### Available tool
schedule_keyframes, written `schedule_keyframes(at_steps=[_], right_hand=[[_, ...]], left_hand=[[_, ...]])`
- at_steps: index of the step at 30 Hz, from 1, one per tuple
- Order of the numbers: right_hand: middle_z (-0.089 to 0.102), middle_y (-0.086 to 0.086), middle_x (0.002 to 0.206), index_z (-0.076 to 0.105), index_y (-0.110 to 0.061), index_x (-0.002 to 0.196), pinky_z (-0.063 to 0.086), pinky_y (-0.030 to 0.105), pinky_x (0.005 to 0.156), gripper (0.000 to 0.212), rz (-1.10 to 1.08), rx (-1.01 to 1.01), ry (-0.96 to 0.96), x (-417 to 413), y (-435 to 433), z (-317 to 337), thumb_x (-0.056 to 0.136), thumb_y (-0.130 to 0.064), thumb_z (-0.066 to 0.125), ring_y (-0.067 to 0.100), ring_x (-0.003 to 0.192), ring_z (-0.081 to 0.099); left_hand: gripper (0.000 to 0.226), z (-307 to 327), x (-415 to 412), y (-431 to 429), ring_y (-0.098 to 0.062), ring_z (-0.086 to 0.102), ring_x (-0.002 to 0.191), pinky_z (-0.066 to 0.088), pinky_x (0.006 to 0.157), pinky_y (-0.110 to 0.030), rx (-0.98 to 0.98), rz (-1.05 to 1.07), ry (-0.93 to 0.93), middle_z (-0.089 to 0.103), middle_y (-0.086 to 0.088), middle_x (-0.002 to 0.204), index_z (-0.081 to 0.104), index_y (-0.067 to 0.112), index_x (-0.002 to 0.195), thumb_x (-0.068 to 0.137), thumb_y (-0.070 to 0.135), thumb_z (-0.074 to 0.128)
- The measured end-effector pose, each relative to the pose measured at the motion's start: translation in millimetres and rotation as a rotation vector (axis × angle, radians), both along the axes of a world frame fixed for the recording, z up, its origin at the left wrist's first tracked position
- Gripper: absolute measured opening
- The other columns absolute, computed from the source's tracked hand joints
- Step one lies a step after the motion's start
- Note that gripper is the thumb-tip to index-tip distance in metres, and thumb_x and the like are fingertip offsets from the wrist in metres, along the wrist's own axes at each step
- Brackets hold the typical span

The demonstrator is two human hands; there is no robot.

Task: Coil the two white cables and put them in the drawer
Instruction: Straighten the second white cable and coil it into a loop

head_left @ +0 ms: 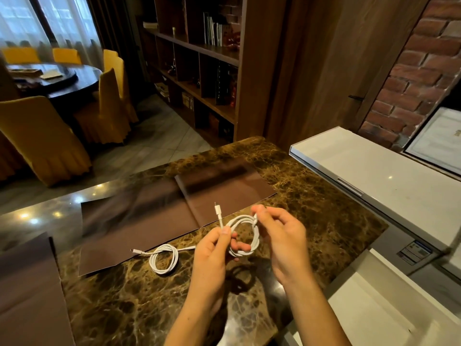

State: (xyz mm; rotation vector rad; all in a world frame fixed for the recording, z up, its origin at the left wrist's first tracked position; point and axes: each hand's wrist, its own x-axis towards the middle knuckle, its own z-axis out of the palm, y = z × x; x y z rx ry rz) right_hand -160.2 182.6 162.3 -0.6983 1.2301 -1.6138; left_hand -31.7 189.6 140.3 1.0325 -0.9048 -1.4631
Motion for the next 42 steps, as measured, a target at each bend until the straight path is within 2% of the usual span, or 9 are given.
schedule_keyframes(at_steps=[5, 13, 19, 24, 31, 33, 36, 39, 42], right_hand=[[0.080, 0.011, 0.103, 0.073, -0.014, 0.113, 0.059, 0.043, 0.092, 0.022, 0.242, 0.041, 0.077, 14, 4, -18, 0.091, -0.013, 0.071, 0.026, 0.100, 0.075], [0.081, 0.010, 0.096, 0.078, -0.010, 0.104, 0.062, 0.038, 0.083, 0.017, 0.313, 0.011, 0.229, 52, 3, -46, 0.092, -0.001, 0.068, 0.028, 0.092, 0.078], [0.080, 0.002, 0.082, 0.078, -0.014, 0.097, 0.058, 0.022, 0.069, 0.018, 0.421, 0.006, 0.371, 97, -3, -73, 0.090, 0.000, 0.070, 0.012, 0.075, 0.075], [0.078, 0.002, 0.085, 0.079, -0.020, 0.096, 0.061, 0.046, 0.077, 0.010, 0.477, 0.050, 0.606, 128, -21, -105, 0.088, -0.015, 0.075, 0.014, 0.075, 0.071], [0.072, 0.002, 0.103, 0.074, -0.017, 0.111, 0.039, 0.023, 0.078, 0.025, 0.307, 0.109, 1.040, 134, -49, -120, 0.087, -0.025, 0.075, 0.019, 0.082, 0.065], [0.073, 0.002, 0.097, 0.072, -0.015, 0.108, 0.041, 0.029, 0.084, 0.025, 0.347, 0.192, 1.091, 136, -54, -123, 0.088, -0.030, 0.073, 0.025, 0.094, 0.066], [0.074, 0.000, 0.082, 0.069, -0.017, 0.088, 0.044, 0.036, 0.086, 0.026, 0.362, 0.335, 1.064, 138, -59, -122, 0.089, -0.043, 0.067, 0.029, 0.096, 0.066], [0.073, -0.002, 0.060, 0.070, -0.016, 0.060, 0.051, 0.035, 0.082, 0.047, 0.384, 0.382, 0.986, 138, -60, -120, 0.086, -0.054, 0.066, 0.023, 0.076, 0.073], [0.074, -0.001, 0.057, 0.076, -0.019, 0.057, 0.061, 0.043, 0.078, 0.037, 0.478, 0.437, 0.799, 144, -59, -123, 0.080, -0.048, 0.077, 0.018, 0.060, 0.075]], left_hand=[[0.030, 0, 17, 2, -0.013, 0.068, 0.060, 0.049, 0.048, -0.017, 0.149, 0.036, 0.191, 0.074, -0.013, 0.075, 0.068, -0.002, 0.100, 0.105, 0.017, 0.046], [0.023, -17, 64, 14, -0.018, 0.076, 0.073, 0.057, 0.052, -0.021, 0.156, 0.138, 0.070, 0.079, -0.018, 0.094, 0.077, 0.003, 0.103, 0.100, 0.008, 0.054], [0.021, -40, 115, 28, -0.025, 0.077, 0.085, 0.061, 0.062, -0.025, 0.148, 0.253, -0.063, 0.081, -0.014, 0.098, 0.077, 0.009, 0.109, 0.093, 0.001, 0.066], [0.021, -61, 163, 38, -0.019, 0.076, 0.075, 0.061, 0.059, -0.024, 0.188, 0.418, -0.110, 0.082, -0.012, 0.093, 0.076, 0.008, 0.108, 0.094, -0.001, 0.065], [0.020, -96, 205, 38, -0.016, 0.072, 0.076, 0.060, 0.062, -0.023, 0.256, 0.535, -0.231, 0.081, -0.010, 0.086, 0.077, 0.020, 0.103, 0.093, 0.004, 0.068], [0.020, -103, 208, 34, -0.016, 0.073, 0.077, 0.060, 0.065, -0.026, 0.265, 0.535, -0.266, 0.080, -0.013, 0.087, 0.077, 0.021, 0.107, 0.094, 0.007, 0.069], [0.023, -109, 211, 28, -0.018, 0.077, 0.081, 0.063, 0.072, -0.032, 0.267, 0.536, -0.287, 0.081, -0.010, 0.086, 0.076, 0.031, 0.102, 0.094, 0.011, 0.070], [0.023, -115, 214, 24, -0.021, 0.079, 0.086, 0.065, 0.077, -0.036, 0.295, 0.543, -0.271, 0.081, -0.008, 0.089, 0.075, 0.021, 0.113, 0.093, 0.011, 0.072], [0.031, -119, 217, 23, -0.020, 0.079, 0.090, 0.065, 0.076, -0.036, 0.313, 0.549, -0.236, 0.081, -0.006, 0.098, 0.072, 0.012, 0.122, 0.091, 0.011, 0.074]])
